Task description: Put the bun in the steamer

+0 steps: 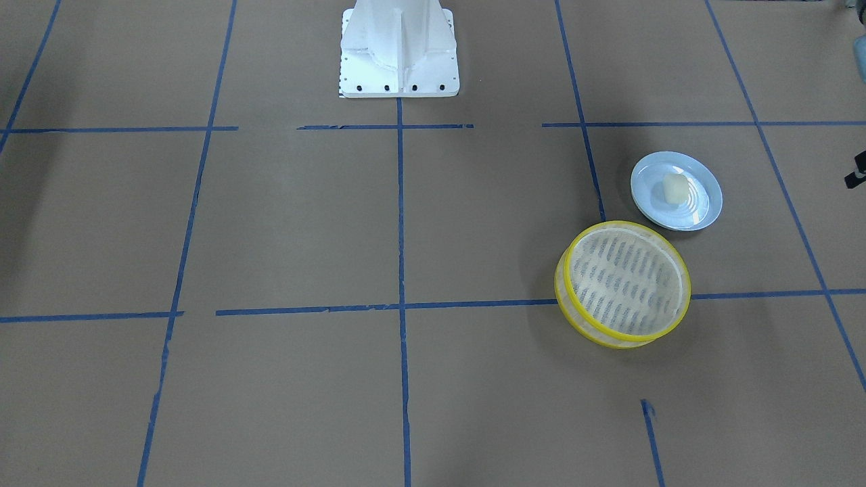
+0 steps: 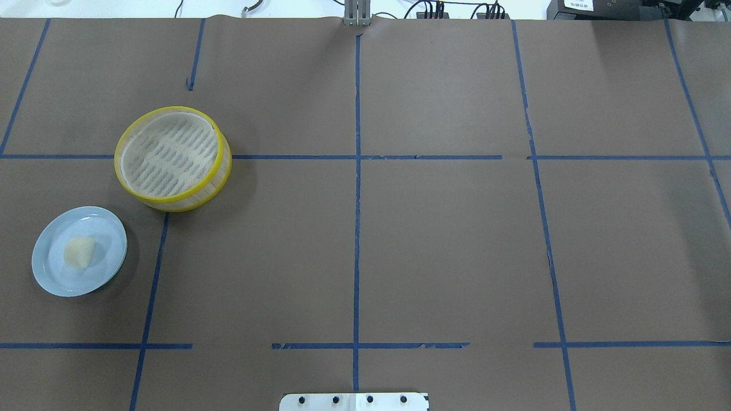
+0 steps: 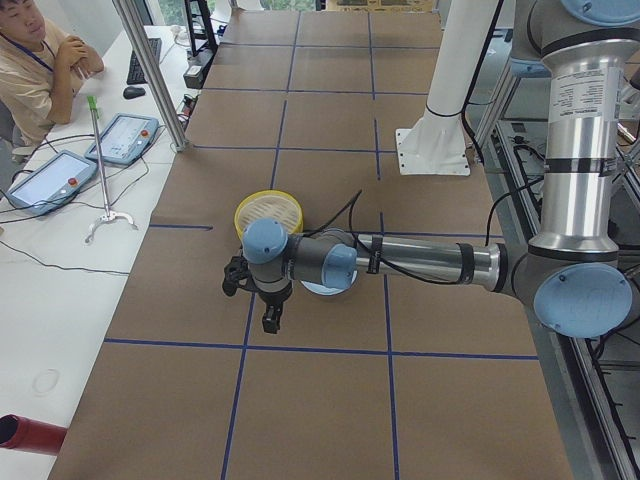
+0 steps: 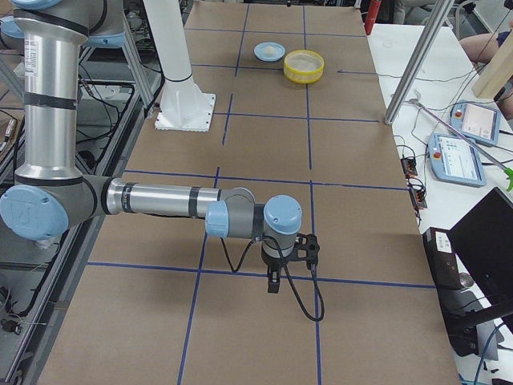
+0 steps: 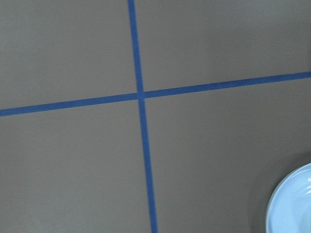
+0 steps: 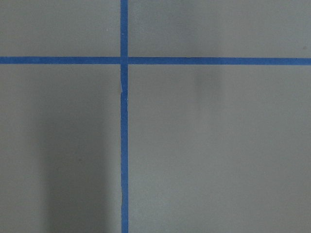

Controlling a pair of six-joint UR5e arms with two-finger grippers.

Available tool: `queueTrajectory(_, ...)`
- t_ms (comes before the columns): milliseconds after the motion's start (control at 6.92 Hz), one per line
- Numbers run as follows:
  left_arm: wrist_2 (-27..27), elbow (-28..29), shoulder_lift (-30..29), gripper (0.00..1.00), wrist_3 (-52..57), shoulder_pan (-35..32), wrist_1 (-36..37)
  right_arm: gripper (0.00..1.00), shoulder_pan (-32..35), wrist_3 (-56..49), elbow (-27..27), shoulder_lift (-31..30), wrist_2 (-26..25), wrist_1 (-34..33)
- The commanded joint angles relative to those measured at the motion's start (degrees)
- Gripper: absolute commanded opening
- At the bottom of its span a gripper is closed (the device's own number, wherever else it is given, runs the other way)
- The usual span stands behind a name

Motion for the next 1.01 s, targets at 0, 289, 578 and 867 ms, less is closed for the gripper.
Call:
queueTrajectory(0,2.16,-1.21,-0.15,1.00,-21.48,12.41,-12.00,1.00,0.00,0.00,0.00,0.00,0.00,0.00)
queueTrajectory(289,4.55,-5.59,0.89,1.00,-32.43,22.96,-12.31,1.00,0.00,0.00,0.00,0.00,0.00,0.00)
queueTrajectory(578,10.92,-6.23,2.38,0.98,-41.33,32.56,-16.40,1.00,0.00,0.00,0.00,0.00,0.00,0.00)
queueTrajectory(867,11.23,-6.22,7.47,0.98,-41.90,32.96,-24.41,1.00,0.00,0.00,0.00,0.00,0.00,0.00)
